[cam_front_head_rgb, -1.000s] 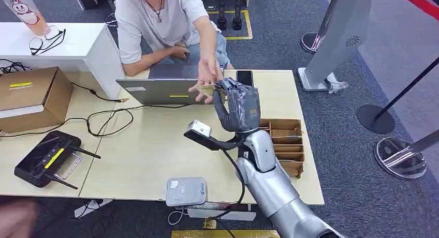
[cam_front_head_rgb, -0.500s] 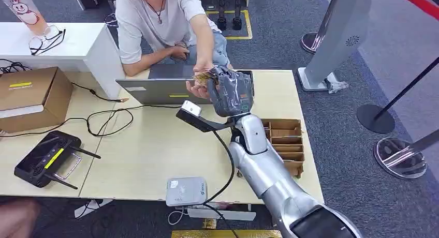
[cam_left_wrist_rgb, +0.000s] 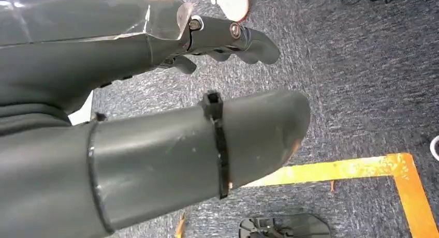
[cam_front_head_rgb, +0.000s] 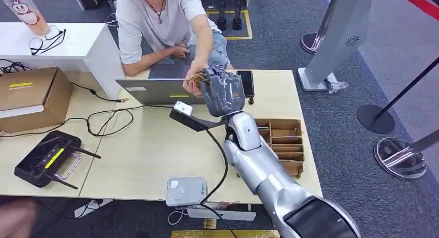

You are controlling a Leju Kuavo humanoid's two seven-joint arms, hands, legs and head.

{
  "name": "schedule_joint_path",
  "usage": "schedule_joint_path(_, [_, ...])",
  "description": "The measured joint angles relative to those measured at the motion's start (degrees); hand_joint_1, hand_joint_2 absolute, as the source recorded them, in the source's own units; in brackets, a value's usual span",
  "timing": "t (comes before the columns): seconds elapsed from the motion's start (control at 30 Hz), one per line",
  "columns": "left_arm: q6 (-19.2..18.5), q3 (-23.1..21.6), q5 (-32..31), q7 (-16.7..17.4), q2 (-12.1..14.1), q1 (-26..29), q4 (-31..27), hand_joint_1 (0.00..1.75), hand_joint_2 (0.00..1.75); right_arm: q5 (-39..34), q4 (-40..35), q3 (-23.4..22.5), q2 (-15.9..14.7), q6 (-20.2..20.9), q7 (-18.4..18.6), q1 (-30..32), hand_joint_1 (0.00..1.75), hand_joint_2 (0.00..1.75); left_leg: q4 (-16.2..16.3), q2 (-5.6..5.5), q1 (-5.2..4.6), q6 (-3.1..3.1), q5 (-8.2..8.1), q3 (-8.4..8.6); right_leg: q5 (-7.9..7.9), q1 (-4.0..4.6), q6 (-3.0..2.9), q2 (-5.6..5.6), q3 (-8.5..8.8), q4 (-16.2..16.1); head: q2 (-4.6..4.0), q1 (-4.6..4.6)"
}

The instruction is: Pass the card to the sensor for recognition and then transmit it.

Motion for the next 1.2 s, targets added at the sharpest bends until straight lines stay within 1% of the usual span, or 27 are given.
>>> schedule_joint_path(0.2, [0.04, -0.28, 0.07, -0.13, 0.00, -0.02, 0.00, 0.00, 0.00, -0.96, 0.11, -0.52, 0.11, -0.07, -1.33, 0.25, 0.00, 1.75, 0.00, 0.00, 0.00, 0.00, 0.00, 0.01, 0.00, 0.00, 0.00, 0.00, 0.00, 0.00, 0.00, 0.00])
schedule_joint_path(0.33, [-0.31, -0.39, -0.17, -0.13, 0.02, -0.02, 0.00, 0.00, 0.00, -2.40, -1.77, -1.03, 0.13, -0.09, -2.95, 1.98, 0.00, 1.75, 0.00, 0.00, 0.01, 0.00, 0.00, 0.01, 0.00, 0.00, 0.00, 0.00, -0.01, 0.00, 0.00, 0.00])
schedule_joint_path(0.43, [-0.39, -0.52, -0.26, -0.31, 0.02, -0.02, 0.00, 0.00, 0.00, -5.84, -4.68, -1.55, 0.11, 0.64, -5.10, 3.99, 0.00, 1.75, 0.00, 0.00, 0.00, 0.00, 0.00, 0.01, 0.00, 0.00, 0.00, 0.00, -0.02, 0.00, 0.00, 0.00])
schedule_joint_path(0.63, [-0.42, -0.79, -0.33, -0.48, 0.06, -0.01, 0.00, 0.00, 0.00, -12.85, -13.15, -1.86, -0.68, 4.63, -8.09, 9.03, 0.00, 1.75, 0.00, 0.00, 0.00, 0.00, 0.00, -0.01, 0.00, 0.00, 0.00, 0.00, -0.02, 0.00, 0.00, 0.00])
schedule_joint_path(0.67, [-0.44, -0.81, -0.33, -0.48, 0.07, -0.01, 0.00, 0.00, 0.00, -13.87, -14.51, -1.81, -0.89, 5.09, -8.41, 9.77, 0.00, 0.00, 0.00, 0.00, 0.00, 0.00, 0.00, -0.01, 0.00, 0.00, 0.00, 0.00, -0.02, 0.00, 0.00, -0.02])
schedule_joint_path(0.87, [-0.85, -1.20, -0.35, -0.61, 0.24, 0.01, 0.00, 0.00, 0.00, -21.06, -22.78, -0.52, -2.71, 7.81, -10.34, 14.20, 0.00, 0.00, 0.00, -0.01, 0.00, 0.00, 0.00, 0.00, 0.00, 0.00, 0.00, -0.02, -0.02, -0.01, 0.00, 0.00])
schedule_joint_path(0.97, [-1.05, -1.51, -0.35, -0.79, 0.28, 0.06, 0.00, 0.00, 0.00, -26.26, -27.64, 0.61, -4.30, 9.71, -11.54, 16.97, 0.00, 0.00, 0.00, 0.00, 0.00, 0.00, -0.01, -0.01, 0.00, 0.00, 0.00, -0.01, -0.03, -0.01, 0.00, 0.00])
schedule_joint_path(1.2, [-0.87, -2.12, -0.42, -1.55, 0.24, 0.06, 0.00, 0.00, 0.00, -33.97, -37.29, 2.16, -8.09, 13.62, -14.58, 24.02, 0.00, 0.00, 0.00, -0.01, -0.01, 0.02, -0.03, -0.02, -0.01, 0.00, 0.01, -0.02, -0.03, -0.02, 0.00, 0.00])
